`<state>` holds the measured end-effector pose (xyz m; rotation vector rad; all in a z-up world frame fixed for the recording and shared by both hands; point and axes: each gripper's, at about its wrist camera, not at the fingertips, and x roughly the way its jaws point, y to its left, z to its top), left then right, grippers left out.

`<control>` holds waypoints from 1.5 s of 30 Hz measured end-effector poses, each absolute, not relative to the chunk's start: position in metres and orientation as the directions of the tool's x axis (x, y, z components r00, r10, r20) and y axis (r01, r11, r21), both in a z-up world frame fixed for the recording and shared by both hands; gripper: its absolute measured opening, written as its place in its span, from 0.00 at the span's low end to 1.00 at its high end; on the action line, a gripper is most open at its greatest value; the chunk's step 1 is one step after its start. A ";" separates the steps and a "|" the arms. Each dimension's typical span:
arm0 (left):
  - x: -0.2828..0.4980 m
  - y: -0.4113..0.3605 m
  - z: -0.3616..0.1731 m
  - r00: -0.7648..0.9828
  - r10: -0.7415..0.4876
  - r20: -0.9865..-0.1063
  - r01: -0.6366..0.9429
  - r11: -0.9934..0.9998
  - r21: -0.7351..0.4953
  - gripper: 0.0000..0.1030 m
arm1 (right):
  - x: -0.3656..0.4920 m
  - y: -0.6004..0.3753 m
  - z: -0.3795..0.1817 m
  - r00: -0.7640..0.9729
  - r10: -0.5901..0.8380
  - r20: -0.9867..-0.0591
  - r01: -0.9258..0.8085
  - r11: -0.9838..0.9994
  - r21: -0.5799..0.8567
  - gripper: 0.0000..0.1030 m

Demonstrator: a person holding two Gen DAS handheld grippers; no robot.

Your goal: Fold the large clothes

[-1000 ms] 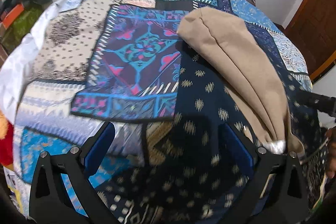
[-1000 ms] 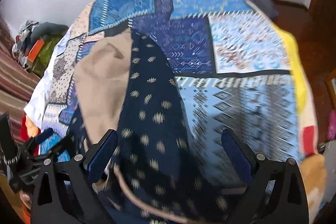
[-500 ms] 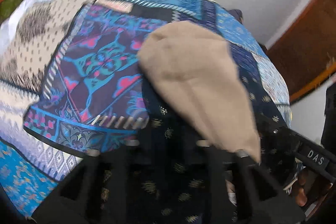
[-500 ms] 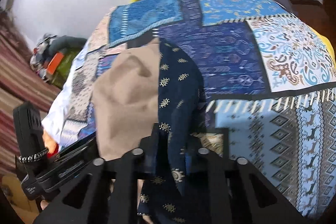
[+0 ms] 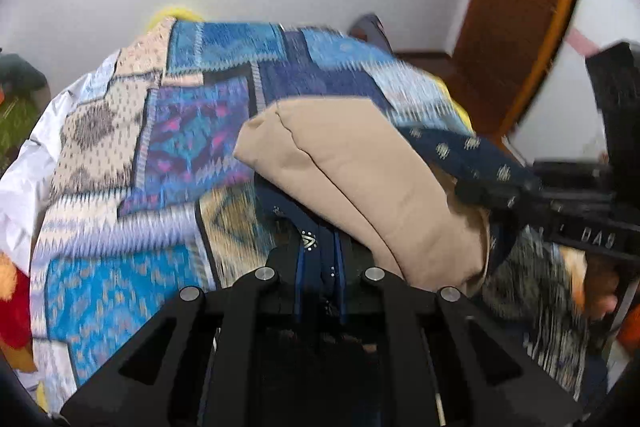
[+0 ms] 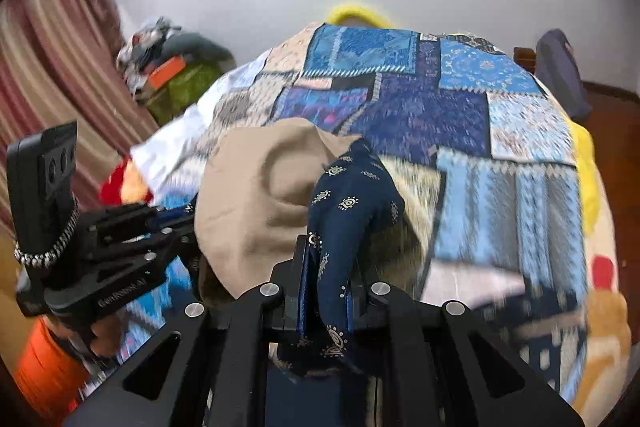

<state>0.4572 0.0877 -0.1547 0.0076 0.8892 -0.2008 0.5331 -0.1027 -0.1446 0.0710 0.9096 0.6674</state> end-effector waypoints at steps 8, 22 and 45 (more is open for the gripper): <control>0.399 0.080 -0.223 0.468 -0.159 -0.869 0.158 0.983 -0.095 0.12 | 0.450 -0.126 -0.189 0.456 0.383 -0.804 -0.480 0.866 0.140 0.11; 0.378 0.089 -0.245 0.472 -0.095 -0.877 0.070 0.995 -0.071 0.35 | 0.402 -0.161 -0.210 0.612 0.022 -0.790 -0.368 0.892 -0.260 0.88; 0.499 0.128 -0.207 0.496 -0.175 -0.850 0.003 0.980 -0.200 0.73 | 0.525 -0.103 -0.190 0.378 0.420 -0.825 -0.401 0.877 0.263 0.82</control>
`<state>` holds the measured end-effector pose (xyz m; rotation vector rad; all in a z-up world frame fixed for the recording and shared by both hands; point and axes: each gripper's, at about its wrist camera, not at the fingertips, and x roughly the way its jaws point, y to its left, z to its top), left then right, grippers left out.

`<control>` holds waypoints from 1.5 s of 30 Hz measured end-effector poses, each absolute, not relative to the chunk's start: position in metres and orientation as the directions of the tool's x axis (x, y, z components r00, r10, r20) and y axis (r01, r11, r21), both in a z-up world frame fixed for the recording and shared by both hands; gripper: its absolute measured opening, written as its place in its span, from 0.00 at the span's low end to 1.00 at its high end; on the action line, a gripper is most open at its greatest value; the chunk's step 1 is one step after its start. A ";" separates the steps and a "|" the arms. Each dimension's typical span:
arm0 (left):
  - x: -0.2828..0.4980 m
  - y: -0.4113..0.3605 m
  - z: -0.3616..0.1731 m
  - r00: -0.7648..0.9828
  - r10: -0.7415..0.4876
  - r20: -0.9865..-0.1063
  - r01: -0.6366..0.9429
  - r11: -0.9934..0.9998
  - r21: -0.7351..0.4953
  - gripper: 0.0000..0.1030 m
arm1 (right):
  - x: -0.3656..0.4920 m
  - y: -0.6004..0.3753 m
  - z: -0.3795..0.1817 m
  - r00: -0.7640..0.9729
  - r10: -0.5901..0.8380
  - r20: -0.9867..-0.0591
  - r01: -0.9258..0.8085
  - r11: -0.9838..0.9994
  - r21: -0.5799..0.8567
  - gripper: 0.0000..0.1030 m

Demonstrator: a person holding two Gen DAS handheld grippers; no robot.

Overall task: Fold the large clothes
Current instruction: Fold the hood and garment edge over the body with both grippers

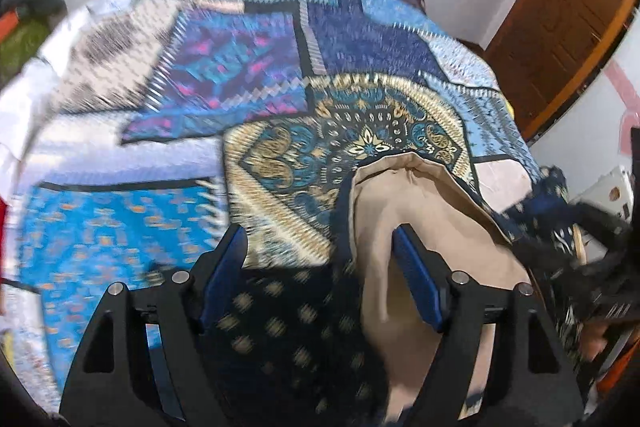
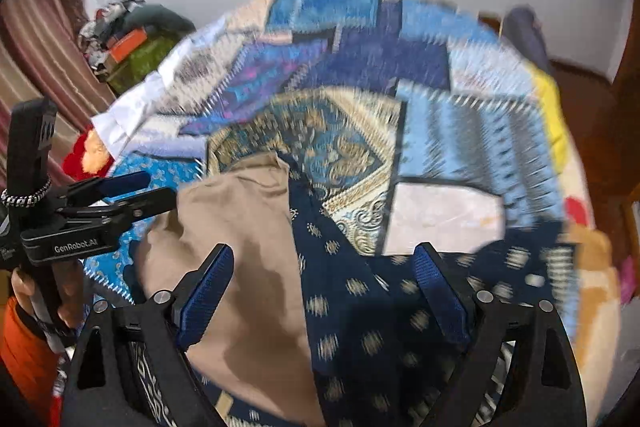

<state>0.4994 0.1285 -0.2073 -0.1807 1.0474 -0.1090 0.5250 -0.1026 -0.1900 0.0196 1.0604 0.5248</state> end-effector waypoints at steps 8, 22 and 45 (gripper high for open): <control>0.521 0.087 -0.244 0.469 -0.210 -0.858 0.062 0.977 -0.205 0.34 | 0.560 -0.087 -0.246 0.293 0.475 -0.830 -0.348 0.861 0.371 0.28; 0.407 0.056 -0.132 0.645 -0.218 -0.733 0.254 0.965 -0.063 0.10 | 0.468 -0.120 -0.152 0.409 0.577 -0.707 -0.490 0.792 0.363 0.09; 0.235 0.036 -0.189 0.472 -0.259 -0.842 0.291 0.948 -0.129 0.57 | 0.296 -0.149 -0.183 0.352 0.322 -0.879 -0.498 0.860 0.115 0.10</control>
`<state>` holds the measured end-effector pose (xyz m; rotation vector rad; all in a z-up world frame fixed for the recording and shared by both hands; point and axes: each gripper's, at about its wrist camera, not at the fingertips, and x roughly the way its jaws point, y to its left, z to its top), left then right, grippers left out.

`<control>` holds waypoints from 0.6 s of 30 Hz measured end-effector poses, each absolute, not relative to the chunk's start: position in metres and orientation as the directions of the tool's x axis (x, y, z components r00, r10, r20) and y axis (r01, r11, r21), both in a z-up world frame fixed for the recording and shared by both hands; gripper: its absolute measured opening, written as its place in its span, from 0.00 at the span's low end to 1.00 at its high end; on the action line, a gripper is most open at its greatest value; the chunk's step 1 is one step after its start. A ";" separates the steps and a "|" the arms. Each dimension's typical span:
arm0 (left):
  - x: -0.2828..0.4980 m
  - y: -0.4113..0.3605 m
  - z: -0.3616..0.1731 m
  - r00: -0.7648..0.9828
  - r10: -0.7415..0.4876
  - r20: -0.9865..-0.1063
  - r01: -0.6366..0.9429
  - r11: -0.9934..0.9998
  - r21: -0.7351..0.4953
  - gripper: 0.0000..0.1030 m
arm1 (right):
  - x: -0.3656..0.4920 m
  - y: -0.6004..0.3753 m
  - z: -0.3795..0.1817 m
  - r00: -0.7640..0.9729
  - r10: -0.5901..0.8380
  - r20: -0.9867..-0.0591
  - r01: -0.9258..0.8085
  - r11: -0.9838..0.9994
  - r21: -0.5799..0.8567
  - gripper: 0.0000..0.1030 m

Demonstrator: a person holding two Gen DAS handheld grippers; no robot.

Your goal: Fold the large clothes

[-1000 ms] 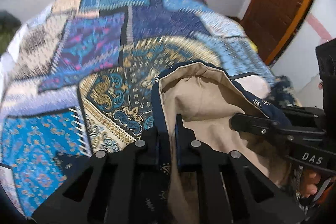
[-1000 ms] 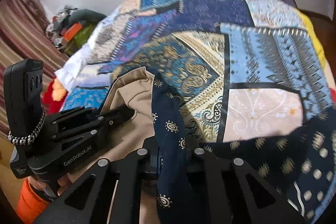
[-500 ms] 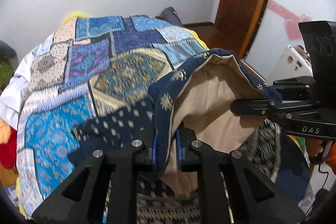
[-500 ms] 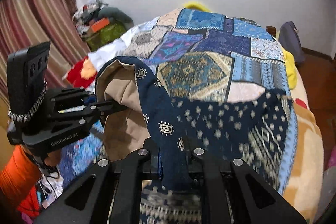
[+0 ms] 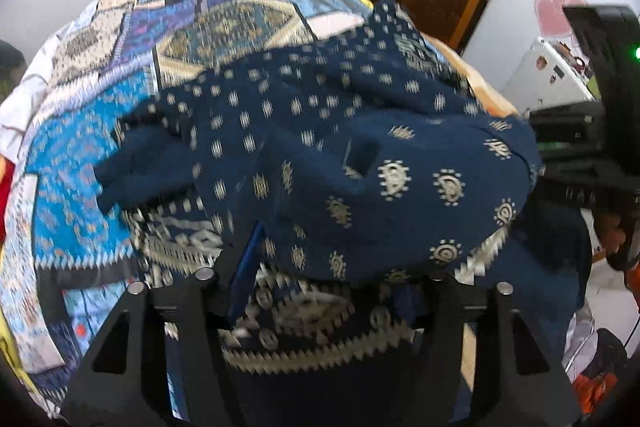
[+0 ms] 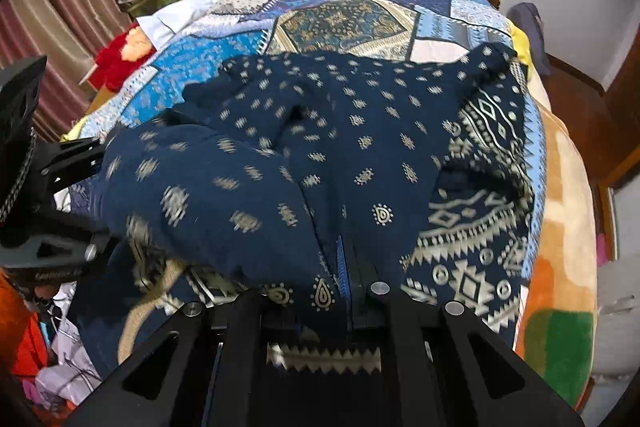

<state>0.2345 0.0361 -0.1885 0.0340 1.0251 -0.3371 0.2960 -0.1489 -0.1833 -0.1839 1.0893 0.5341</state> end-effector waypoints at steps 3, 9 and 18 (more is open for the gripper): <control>0.225 0.039 -0.199 0.454 -0.242 -0.858 0.268 0.955 -0.128 0.61 | 0.287 -0.151 -0.180 0.374 0.314 -0.873 -0.501 0.860 0.095 0.10; 0.211 0.064 -0.203 0.444 -0.213 -0.870 0.206 0.969 -0.132 0.61 | 0.272 -0.156 -0.165 0.407 0.327 -0.853 -0.527 0.846 0.073 0.10; 0.211 0.113 -0.162 0.544 -0.100 -0.833 0.094 0.994 -0.057 0.65 | 0.264 -0.184 -0.148 0.409 0.352 -0.842 -0.518 0.849 0.103 0.10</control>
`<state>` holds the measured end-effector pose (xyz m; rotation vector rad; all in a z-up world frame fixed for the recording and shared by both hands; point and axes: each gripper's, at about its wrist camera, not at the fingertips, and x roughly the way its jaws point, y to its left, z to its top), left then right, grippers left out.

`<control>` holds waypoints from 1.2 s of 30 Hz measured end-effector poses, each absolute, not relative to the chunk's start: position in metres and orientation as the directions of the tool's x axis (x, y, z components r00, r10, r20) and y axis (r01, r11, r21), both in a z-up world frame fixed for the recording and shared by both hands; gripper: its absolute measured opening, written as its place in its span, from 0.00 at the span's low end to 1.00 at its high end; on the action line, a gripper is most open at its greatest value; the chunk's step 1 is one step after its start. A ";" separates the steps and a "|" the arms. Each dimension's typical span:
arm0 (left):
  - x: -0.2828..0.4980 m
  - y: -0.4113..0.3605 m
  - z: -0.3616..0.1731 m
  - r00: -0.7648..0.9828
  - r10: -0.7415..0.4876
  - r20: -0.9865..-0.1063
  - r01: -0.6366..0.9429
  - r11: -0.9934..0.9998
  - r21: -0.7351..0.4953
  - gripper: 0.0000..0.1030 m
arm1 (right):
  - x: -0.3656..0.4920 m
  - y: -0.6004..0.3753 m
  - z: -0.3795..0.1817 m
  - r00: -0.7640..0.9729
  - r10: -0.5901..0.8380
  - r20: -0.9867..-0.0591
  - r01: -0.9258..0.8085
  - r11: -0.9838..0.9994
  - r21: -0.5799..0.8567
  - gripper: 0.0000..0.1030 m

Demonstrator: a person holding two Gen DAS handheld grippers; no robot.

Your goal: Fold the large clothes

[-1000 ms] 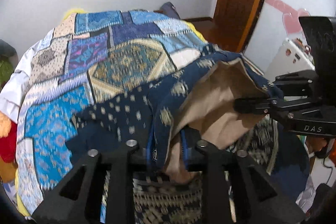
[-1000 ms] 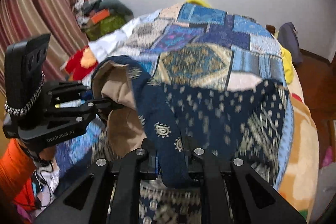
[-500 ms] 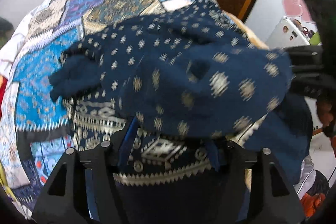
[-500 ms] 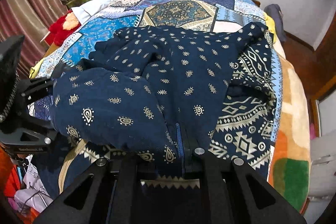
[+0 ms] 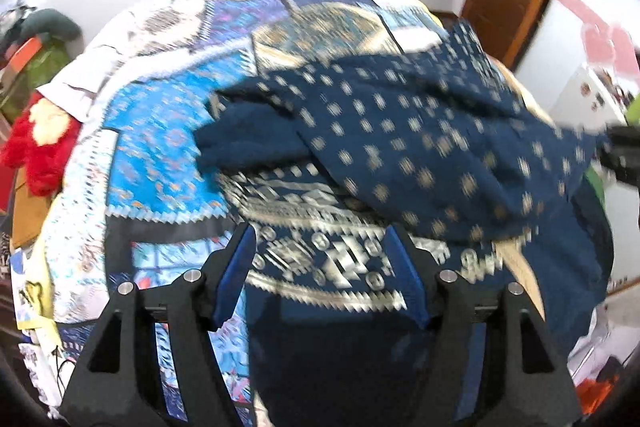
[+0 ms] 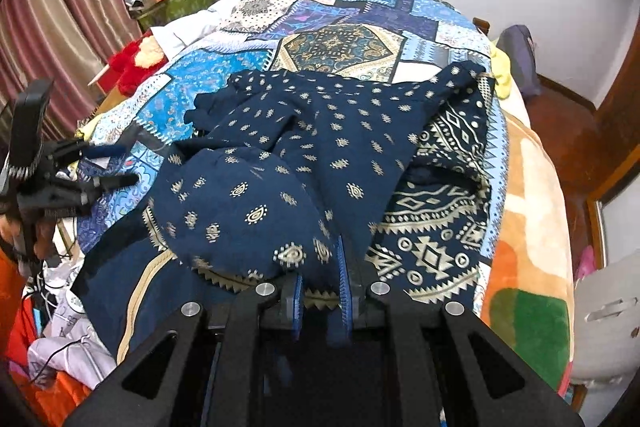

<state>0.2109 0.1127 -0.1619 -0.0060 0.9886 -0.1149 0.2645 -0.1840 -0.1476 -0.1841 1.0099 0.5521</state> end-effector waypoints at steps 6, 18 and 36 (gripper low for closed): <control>0.238 0.116 -0.139 0.595 -0.105 -0.797 0.072 0.994 -0.078 0.67 | 0.265 -0.193 -0.131 0.411 0.373 -0.832 -0.522 0.844 0.121 0.10; 0.301 0.061 -0.158 0.553 -0.154 -0.819 0.176 0.982 -0.067 0.73 | 0.283 -0.202 -0.092 0.516 0.344 -0.784 -0.487 0.871 0.062 0.10; 0.307 0.036 -0.235 0.464 -0.087 -0.882 0.183 0.983 -0.001 0.92 | 0.361 -0.149 -0.226 0.431 0.072 -0.899 -0.446 0.884 -0.143 0.10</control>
